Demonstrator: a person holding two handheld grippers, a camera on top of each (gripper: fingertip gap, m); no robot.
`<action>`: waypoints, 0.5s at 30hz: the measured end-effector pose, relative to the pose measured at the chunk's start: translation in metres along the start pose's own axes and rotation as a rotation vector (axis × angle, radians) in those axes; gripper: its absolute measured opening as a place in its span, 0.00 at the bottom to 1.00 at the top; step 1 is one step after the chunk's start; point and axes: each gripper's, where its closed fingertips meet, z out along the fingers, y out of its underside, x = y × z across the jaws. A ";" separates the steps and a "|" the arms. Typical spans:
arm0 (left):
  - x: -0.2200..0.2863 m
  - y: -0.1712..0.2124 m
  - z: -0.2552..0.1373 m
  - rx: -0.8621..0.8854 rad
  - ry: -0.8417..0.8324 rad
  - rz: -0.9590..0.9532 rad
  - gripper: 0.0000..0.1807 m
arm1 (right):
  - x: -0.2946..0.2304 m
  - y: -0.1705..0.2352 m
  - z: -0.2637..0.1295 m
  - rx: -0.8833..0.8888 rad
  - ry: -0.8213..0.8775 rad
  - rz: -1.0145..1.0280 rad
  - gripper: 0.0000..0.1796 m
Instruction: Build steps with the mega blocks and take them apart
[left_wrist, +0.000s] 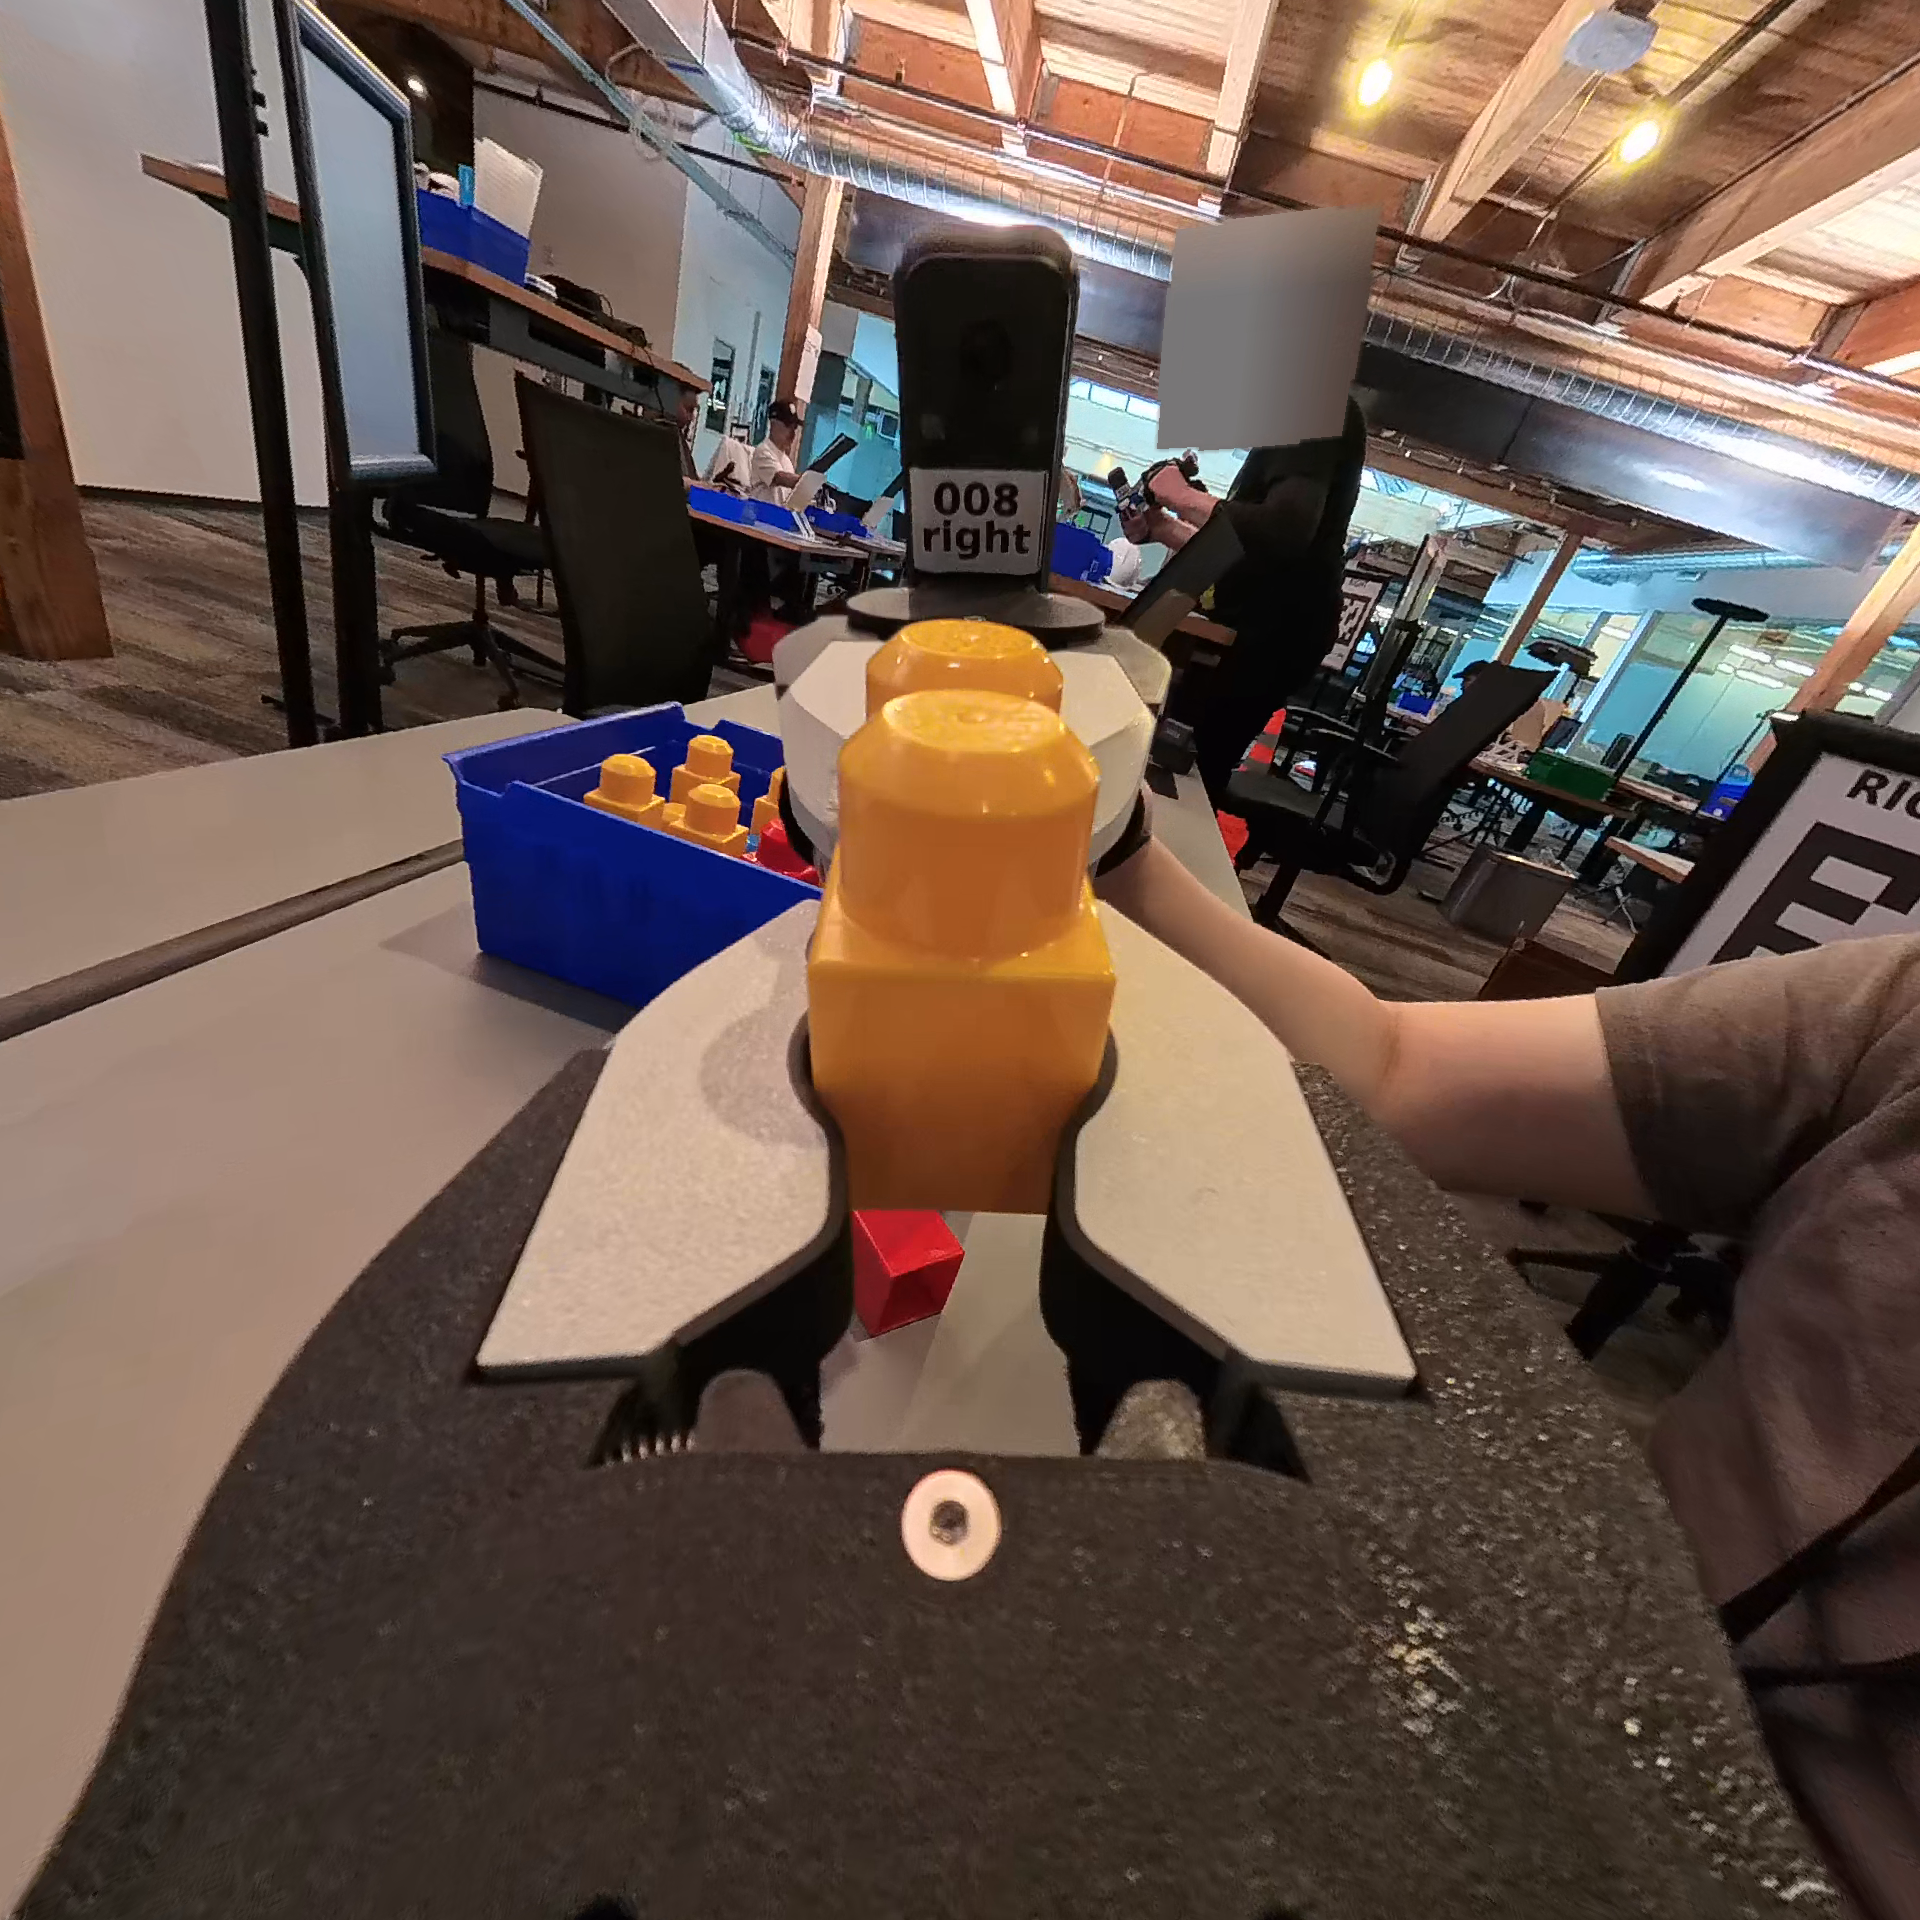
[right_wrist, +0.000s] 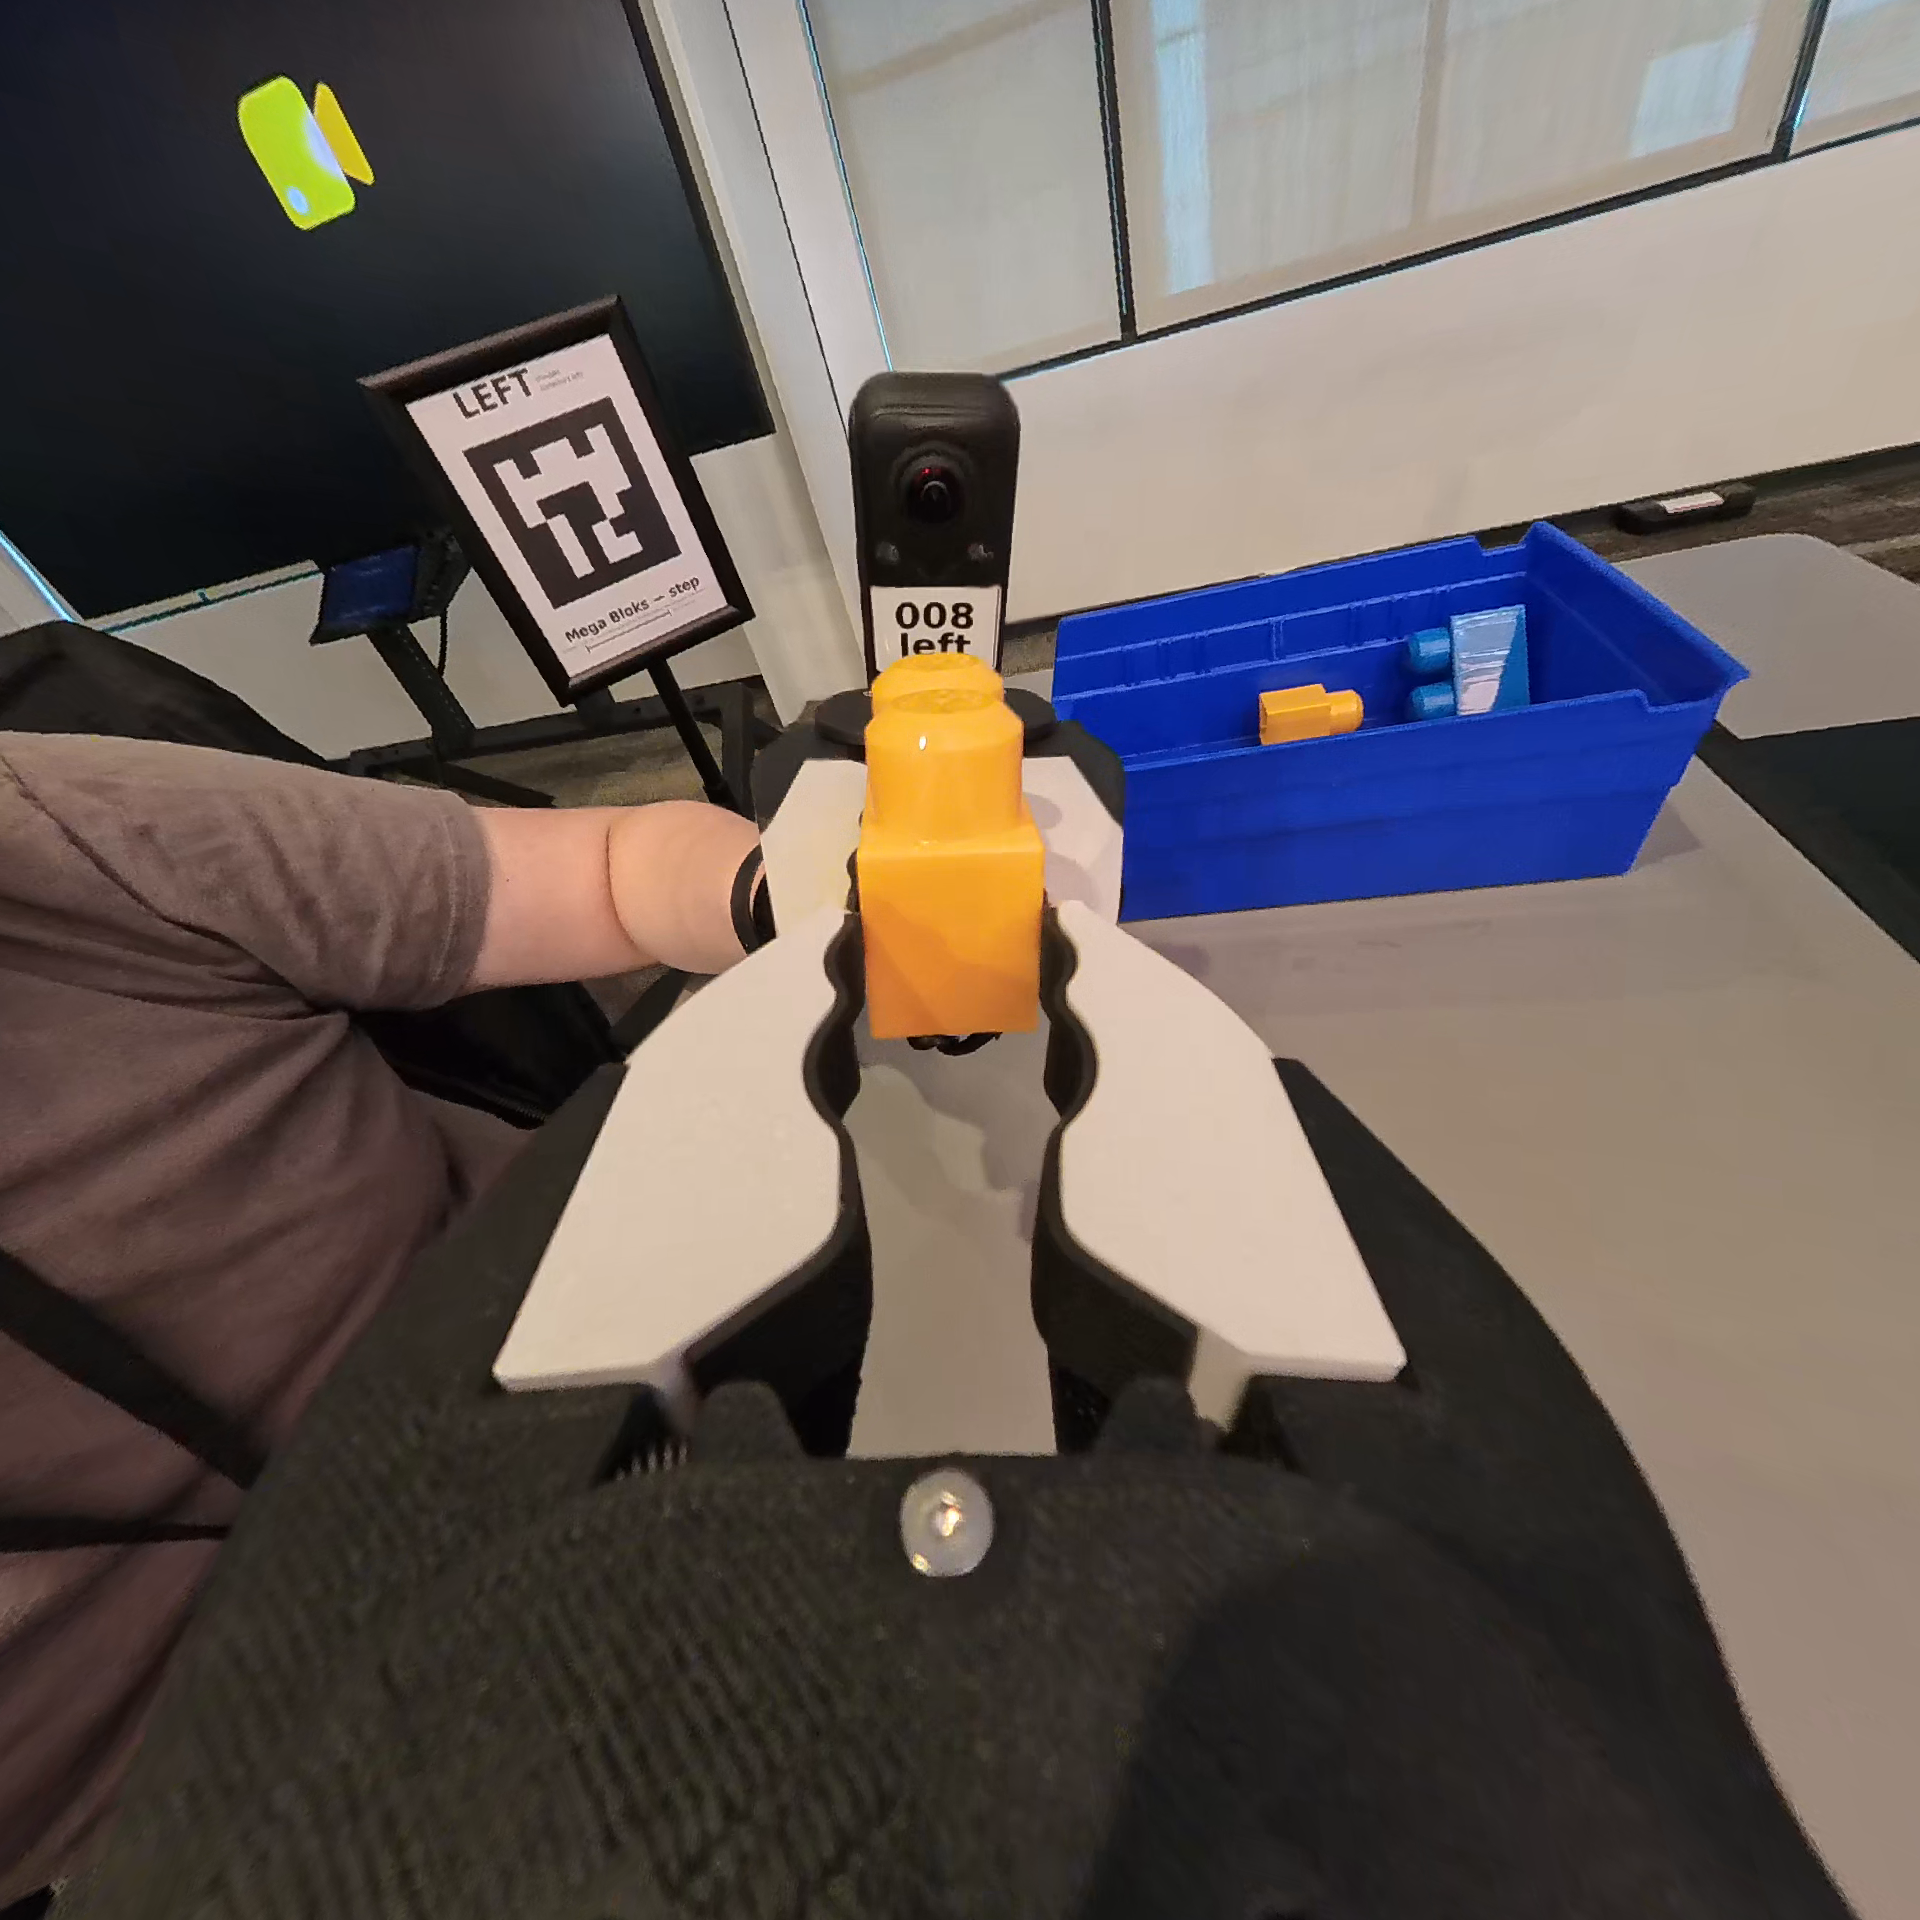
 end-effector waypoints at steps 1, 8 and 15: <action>-0.001 0.000 0.000 -0.004 0.006 -0.010 0.22 | 0.001 0.000 0.000 0.004 0.002 0.006 0.18; -0.002 -0.013 0.000 0.036 0.068 -0.075 0.22 | 0.011 -0.007 -0.020 -0.020 0.132 -0.176 0.23; -0.025 -0.065 -0.013 0.052 -0.043 0.135 0.22 | 0.017 0.004 -0.067 -0.183 0.304 0.253 0.22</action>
